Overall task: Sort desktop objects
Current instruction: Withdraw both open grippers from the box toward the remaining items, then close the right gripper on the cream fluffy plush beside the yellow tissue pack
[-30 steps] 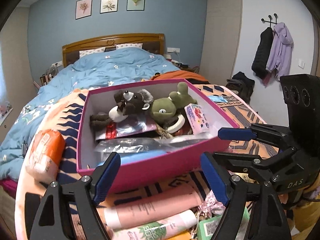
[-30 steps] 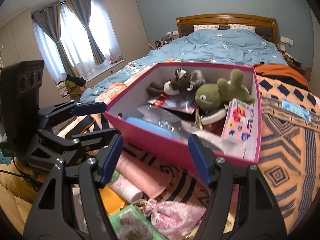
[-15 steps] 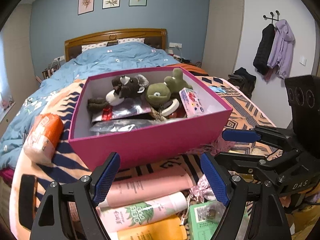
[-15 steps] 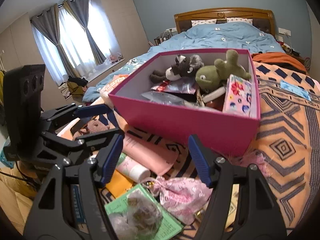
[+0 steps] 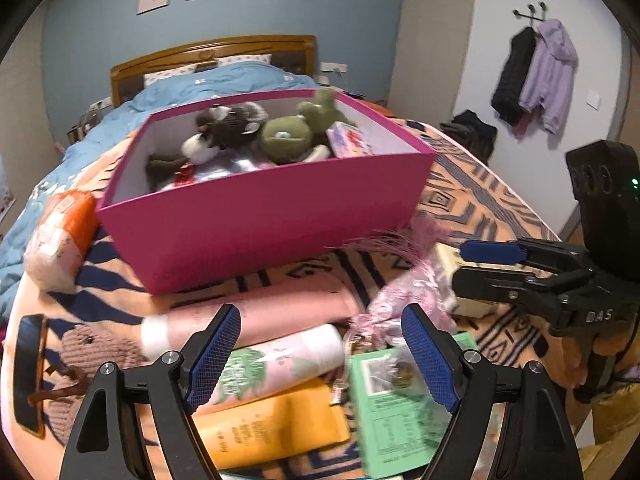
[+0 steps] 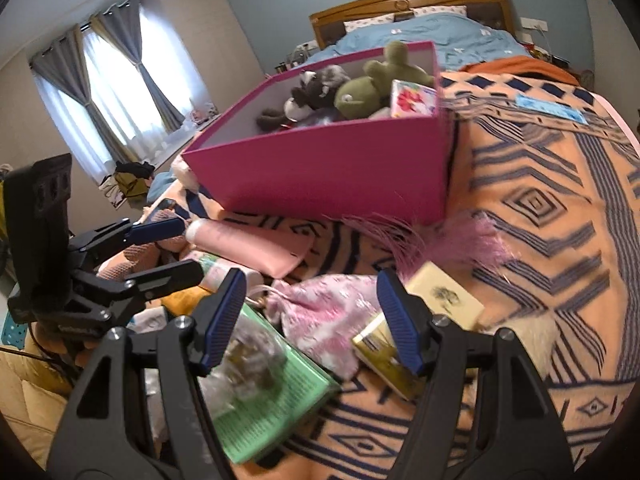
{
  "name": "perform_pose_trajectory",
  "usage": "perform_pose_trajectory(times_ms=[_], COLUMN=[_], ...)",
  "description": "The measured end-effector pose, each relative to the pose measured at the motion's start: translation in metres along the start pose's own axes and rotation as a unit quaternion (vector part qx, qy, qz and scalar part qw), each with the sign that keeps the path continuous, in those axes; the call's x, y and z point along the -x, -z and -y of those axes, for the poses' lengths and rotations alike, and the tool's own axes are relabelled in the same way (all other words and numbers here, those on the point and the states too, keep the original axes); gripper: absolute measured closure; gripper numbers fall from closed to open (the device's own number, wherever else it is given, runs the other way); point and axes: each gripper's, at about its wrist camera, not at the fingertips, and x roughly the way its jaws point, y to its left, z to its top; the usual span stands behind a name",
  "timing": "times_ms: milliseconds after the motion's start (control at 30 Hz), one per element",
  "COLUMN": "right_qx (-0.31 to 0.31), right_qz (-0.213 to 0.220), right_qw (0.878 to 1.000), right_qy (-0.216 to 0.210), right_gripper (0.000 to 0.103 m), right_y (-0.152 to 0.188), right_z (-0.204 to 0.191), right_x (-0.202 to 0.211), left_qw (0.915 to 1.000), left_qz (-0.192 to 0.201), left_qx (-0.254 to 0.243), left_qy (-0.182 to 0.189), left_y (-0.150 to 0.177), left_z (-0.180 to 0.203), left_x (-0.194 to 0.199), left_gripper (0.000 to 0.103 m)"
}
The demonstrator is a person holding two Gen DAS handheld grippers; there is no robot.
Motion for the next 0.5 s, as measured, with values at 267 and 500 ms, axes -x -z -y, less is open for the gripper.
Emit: perform_pose_trajectory(times_ms=[267, 500], right_qx=[-0.042, -0.074], right_qz=[0.014, 0.004], right_qw=[0.998, 0.996], right_qy=[0.034, 0.046], right_gripper=[0.034, 0.034], right_y=[0.008, 0.016], right_z=[0.028, 0.051], right_x=[0.017, 0.018], left_qw=[0.9986, 0.9946], left_qz=[-0.025, -0.060], left_qx=[-0.035, -0.070], left_qy=[0.033, 0.048], left_y=[-0.008, -0.023], left_z=[0.035, 0.067], left_x=[-0.020, -0.044], left_gripper=[0.019, 0.027])
